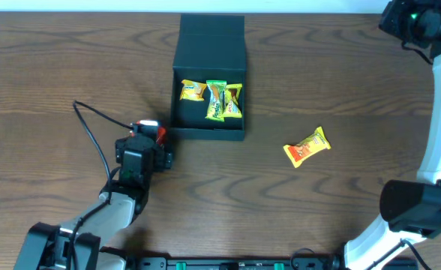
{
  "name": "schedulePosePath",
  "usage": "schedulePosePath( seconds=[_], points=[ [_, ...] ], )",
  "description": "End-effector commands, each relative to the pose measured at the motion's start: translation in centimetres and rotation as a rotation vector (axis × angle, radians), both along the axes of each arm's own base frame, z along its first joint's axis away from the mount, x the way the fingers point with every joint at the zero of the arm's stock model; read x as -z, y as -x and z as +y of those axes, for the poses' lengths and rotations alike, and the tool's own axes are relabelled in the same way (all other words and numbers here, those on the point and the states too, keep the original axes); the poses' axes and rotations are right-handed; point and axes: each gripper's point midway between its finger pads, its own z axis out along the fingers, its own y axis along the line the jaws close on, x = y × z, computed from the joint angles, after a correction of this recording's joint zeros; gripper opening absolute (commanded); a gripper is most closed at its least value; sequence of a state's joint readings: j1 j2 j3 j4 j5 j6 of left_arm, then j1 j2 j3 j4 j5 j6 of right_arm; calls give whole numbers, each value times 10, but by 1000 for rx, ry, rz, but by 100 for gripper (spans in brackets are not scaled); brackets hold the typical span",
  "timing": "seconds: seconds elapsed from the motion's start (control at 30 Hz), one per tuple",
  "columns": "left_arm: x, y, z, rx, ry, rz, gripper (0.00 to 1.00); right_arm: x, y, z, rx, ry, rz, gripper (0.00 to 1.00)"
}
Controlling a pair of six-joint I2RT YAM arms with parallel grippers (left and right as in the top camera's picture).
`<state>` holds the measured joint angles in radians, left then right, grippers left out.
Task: Pack container
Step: 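Lower the left gripper around the red Pringles can and grasp it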
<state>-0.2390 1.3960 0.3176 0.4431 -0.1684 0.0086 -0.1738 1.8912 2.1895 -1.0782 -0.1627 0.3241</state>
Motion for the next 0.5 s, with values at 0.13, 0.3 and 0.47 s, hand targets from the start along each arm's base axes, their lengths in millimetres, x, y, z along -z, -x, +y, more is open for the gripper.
schedulePosePath(
  seconds=[0.13,0.3,0.47],
  points=[
    [5,2,33,-96,-31,27,96,-15,-1,-3,16,-34,-47,14],
    [5,1,35,-102,-31,26,89,-15,-1,-3,16,-34,-47,14],
    [5,1,35,-102,-31,25,79,-15,-1,-3,16,-34,-47,14]
  ],
)
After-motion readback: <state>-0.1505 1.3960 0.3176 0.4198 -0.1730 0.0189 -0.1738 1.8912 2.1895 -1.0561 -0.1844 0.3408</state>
